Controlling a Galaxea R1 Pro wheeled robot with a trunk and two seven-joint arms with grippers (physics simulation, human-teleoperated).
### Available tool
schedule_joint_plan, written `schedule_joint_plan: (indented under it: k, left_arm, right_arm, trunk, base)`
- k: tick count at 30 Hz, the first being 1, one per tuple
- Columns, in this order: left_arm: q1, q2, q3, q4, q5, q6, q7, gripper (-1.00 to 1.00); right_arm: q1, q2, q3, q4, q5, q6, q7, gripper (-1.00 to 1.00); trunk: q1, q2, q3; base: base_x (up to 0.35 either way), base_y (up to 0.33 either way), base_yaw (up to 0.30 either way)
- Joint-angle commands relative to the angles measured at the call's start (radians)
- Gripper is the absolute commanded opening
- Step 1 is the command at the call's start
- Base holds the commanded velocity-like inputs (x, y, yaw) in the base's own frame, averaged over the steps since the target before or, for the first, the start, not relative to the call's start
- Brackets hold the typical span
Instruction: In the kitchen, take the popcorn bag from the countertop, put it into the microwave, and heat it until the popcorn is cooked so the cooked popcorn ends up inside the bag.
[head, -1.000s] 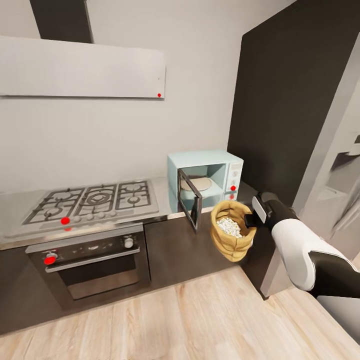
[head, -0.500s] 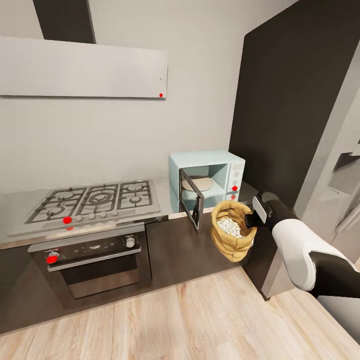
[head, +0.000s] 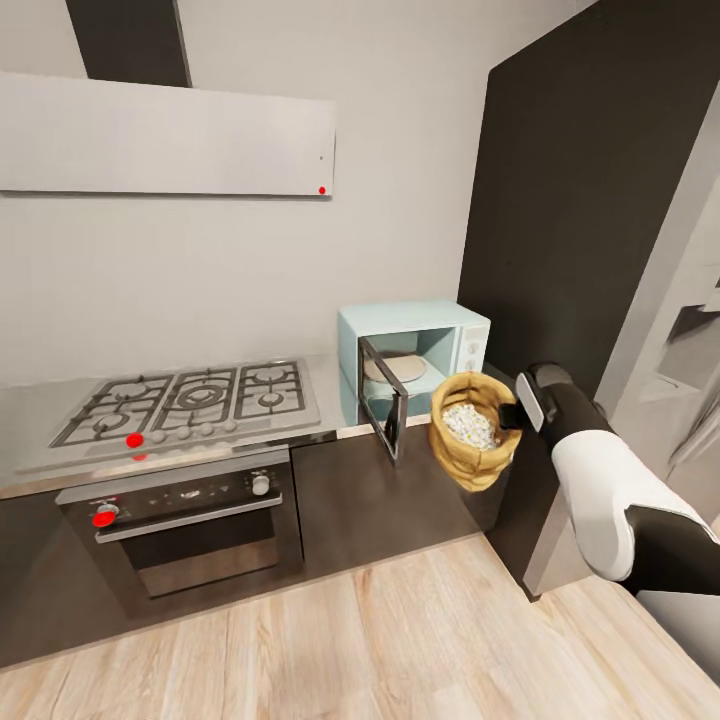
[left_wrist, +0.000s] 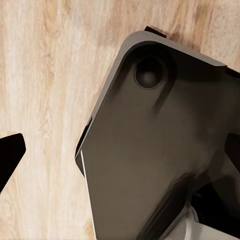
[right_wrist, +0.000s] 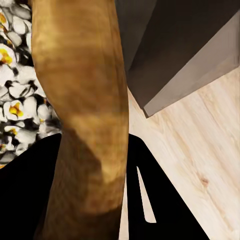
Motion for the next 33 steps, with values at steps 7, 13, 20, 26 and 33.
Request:
schedule_joint_plan:
  k: [7,13,20,26,33]
  left_arm:
    - [0.0,0.0,0.001,0.0,0.008,-0.003,0.001,1.0]
    - [0.0,0.0,0.001,0.0,0.008,-0.003,0.002,1.0]
    - [0.0,0.0,0.001,0.0,0.008,-0.003,0.001,1.0]
    - [0.0,0.0,0.001,0.0,0.008,-0.003,0.002,1.0]
    - [0.0,0.0,0.001,-0.001,0.008,-0.003,0.001,1.0]
  right_arm:
    - [-0.008,0.005,-0.004,0.016,0.007,0.004,0.005,-1.0]
    - [-0.102,0.011,-0.004,0.118,0.006,0.004,0.005,-1.0]
    - [-0.176,0.011,-0.005,0.203,0.008,0.004,0.004,-1.0]
    - [-0.18,0.011,-0.004,0.202,0.009,0.004,0.004,-1.0]
    - [-0.181,0.013,-0.005,0.201,0.012,0.004,0.004,-1.0]
  trunk:
    - [0.0,-0.001,-0.001]
    - [0.0,-0.001,-0.001]
    - [0.0,-0.001,-0.001]
    - [0.0,-0.001,-0.001]
    - [0.0,-0.001,-0.001]
  base:
    - [0.0,0.0,0.0]
    - [0.0,0.0,0.0]
    - [0.0,0.0,0.0]
    - [0.0,0.0,0.0]
    - [0.0,0.0,0.0]
